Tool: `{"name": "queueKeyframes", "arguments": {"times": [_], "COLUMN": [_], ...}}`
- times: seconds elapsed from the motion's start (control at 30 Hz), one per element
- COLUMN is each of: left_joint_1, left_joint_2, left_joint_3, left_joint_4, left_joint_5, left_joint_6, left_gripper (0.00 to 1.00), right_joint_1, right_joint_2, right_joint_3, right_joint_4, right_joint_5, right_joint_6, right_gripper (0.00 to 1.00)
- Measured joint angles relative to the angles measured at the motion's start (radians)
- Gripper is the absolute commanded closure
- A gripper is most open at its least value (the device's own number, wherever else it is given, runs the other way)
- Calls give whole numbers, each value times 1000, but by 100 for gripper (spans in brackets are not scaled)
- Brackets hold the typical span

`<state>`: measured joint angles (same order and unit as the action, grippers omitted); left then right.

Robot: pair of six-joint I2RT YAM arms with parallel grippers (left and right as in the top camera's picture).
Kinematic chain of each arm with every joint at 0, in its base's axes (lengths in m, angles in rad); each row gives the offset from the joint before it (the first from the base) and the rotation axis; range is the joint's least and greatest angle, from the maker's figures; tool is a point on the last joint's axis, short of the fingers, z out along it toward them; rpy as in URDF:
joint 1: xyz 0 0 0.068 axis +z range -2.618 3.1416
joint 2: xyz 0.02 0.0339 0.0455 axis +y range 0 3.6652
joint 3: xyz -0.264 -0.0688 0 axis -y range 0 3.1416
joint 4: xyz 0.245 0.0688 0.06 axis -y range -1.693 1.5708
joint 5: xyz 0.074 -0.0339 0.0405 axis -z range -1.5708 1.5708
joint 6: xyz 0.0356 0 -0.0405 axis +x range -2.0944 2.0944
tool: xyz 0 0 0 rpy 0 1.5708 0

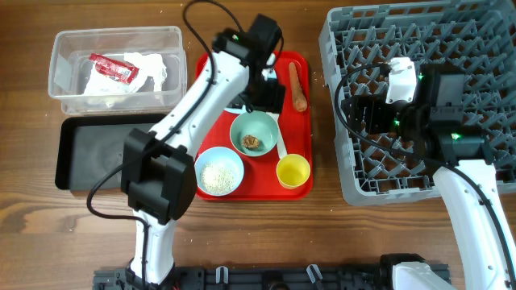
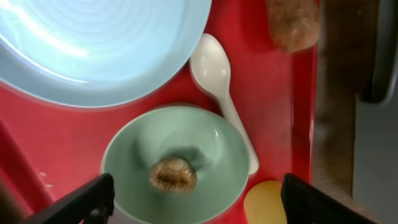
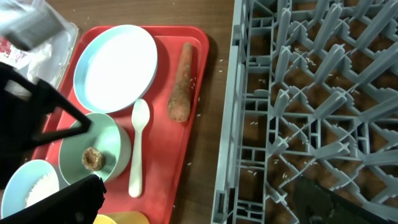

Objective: Sort waste into correct bins and load items into the dishwasher rack
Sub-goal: 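Grasp the green bowl with the left gripper, tip scrap onto black tray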

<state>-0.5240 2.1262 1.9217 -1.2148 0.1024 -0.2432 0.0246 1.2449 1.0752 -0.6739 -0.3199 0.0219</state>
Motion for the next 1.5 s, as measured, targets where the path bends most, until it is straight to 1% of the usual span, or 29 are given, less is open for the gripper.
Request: {"name": "queueKeyframes", "arguments": {"times": [0.07, 0.1, 0.2, 0.33, 0.37, 0.47, 0.53, 0.7, 0.77, 0.87, 0.93, 1.03, 1.1, 1.17, 1.2, 1.27, 1.3, 1.37, 1.43, 1.47, 1.5], "left_joint_1": [-38, -60, -108, -113, -113, -113, -113, -115, -116, -115, -115, -92, 1, 119, 197, 367, 463, 588, 729, 803, 911], "left_joint_2": [0, 0, 0, 1, 1, 1, 0, -10, -13, -30, -79, -213, -329, -388, -407, -416, -416, -418, -418, -417, -414], "left_joint_3": [-94, -125, -191, -264, -282, -344, -356, -353, -337, -264, -224, -188, -180, -175, -174, -176, -196, -267, -390, -455, -546], "left_joint_4": [126, 169, 254, 327, 351, 399, 400, 393, 356, 246, 194, 131, 38, -32, -68, -122, -119, -84, -1, 53, 113], "left_joint_5": [0, 1, 0, -50, -56, -68, -82, -111, -113, -104, -101, -92, -82, -73, -66, -14, 40, 128, 263, 356, 504], "left_joint_6": [-17, -24, -39, -100, -114, -148, -169, -182, -182, -182, -182, -182, -182, -182, -178, -123, -69, 10, 99, 145, 209], "left_gripper": [31, 32, 43, 66, 76, 93, 96, 96, 96, 96, 96, 96, 96, 96, 96, 96, 96, 96, 96, 96, 96], "right_joint_1": [0, 0, 0, 0, 0, 0, 0, 0, 0, 0, 0, 0, 0, 0, 0, 0, 0, 0, 0, 0, 0], "right_joint_2": [0, 0, 0, 0, 0, 0, 0, 0, 0, 0, 0, 0, 0, 0, 0, 0, 0, 0, 0, 0, 1], "right_joint_3": [0, 0, 0, 0, 0, 0, 0, 0, 0, 0, 0, 0, 0, 0, 0, 0, 0, 0, 0, 0, 0], "right_joint_4": [-3, -2, -2, -9, -12, -18, -19, -19, -19, -20, -21, -21, -16, -13, -11, -5, -5, -3, 1, 1, 0], "right_joint_5": [0, 0, 0, 0, 0, 0, 0, 0, 0, 0, 0, 0, 0, 0, 0, 0, 0, 0, 0, 0, 1], "right_joint_6": [3, 8, 19, 19, 19, 19, 19, 19, 19, 19, 19, 19, 19, 19, 19, 19, 19, 19, 19, 19, 19], "right_gripper": [0, 0, 0, 0, 0, 1, 0, 0, 0, 0, 0, 0, 0, 0, 0, 0, 0, 0, 0, 0, 0]}}
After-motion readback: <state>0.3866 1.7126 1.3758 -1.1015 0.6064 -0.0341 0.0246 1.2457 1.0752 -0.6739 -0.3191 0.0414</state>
